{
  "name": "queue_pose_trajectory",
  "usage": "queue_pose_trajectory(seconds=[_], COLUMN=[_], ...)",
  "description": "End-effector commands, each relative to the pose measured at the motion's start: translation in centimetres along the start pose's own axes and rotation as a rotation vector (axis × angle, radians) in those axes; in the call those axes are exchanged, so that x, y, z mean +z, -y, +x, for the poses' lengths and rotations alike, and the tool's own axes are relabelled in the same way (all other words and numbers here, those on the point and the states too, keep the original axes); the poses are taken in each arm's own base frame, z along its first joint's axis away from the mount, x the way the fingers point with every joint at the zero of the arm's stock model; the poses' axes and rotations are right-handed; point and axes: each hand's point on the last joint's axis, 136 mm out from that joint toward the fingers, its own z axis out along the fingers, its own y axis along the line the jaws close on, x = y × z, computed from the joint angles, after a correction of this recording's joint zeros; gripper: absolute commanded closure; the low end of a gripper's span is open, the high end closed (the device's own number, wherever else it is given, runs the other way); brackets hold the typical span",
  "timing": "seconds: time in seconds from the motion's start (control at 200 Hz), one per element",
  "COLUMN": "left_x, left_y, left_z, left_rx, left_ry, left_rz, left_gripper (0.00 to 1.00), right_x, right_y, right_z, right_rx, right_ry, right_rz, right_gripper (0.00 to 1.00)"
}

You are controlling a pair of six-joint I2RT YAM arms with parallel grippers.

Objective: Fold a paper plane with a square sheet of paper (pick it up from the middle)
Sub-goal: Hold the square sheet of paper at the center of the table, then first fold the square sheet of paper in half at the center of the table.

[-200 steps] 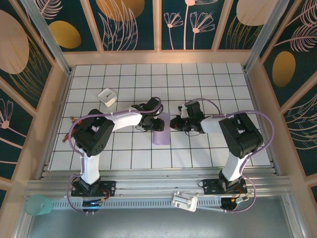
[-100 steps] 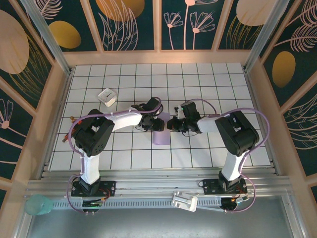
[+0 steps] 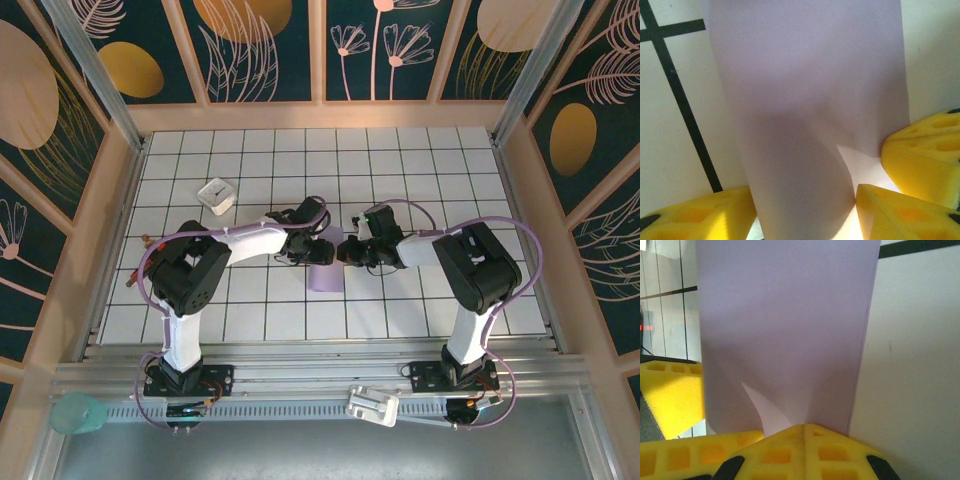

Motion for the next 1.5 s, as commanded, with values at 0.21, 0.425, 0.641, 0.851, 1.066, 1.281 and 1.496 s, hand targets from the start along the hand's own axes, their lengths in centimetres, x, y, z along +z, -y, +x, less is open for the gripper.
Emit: queue_pose_trajectory(seconds=[0.21, 0.425, 0.641, 0.851, 1.066, 1.281, 1.496], left_x=[-0.5, -3.9, -5.0, -3.5, -0.9, 0.8, -1.8], left_y=[-0.7, 0.4, 2.7, 3.1, -0.2, -2.5, -0.2], left_z=[-0.9, -2.9, -4.0, -3.5, -2.2, -0.4, -2.7], left_rx=[-0.042, -0.083, -0.121, -0.117, -0.129, -0.157, -0.139], left_ry=[0.057, 0.137, 0.157, 0.112, 0.087, 0.055, 0.115], left_rz=[-0.047, 0.0, 0.127, 0.149, 0.034, -0.003, 0.083], left_gripper=[0.35, 0.35, 0.48, 0.69, 0.73, 0.74, 0.71], right_x=[0.5, 0.5, 0.6, 0.7, 0.7, 0.8, 0.7], right_y=[6.1, 6.8, 7.1, 7.3, 7.4, 7.8, 7.9], right_z=[3.0, 3.4, 3.5, 3.5, 3.5, 3.8, 3.9], right_rx=[0.047, 0.059, 0.064, 0.065, 0.067, 0.071, 0.072], right_ry=[-0.052, -0.056, -0.056, -0.056, -0.057, -0.068, -0.071], right_rz=[0.25, 0.274, 0.281, 0.285, 0.29, 0.3, 0.303], right_gripper=[1.0, 1.0, 1.0, 1.0, 1.0, 1.0, 1.0])
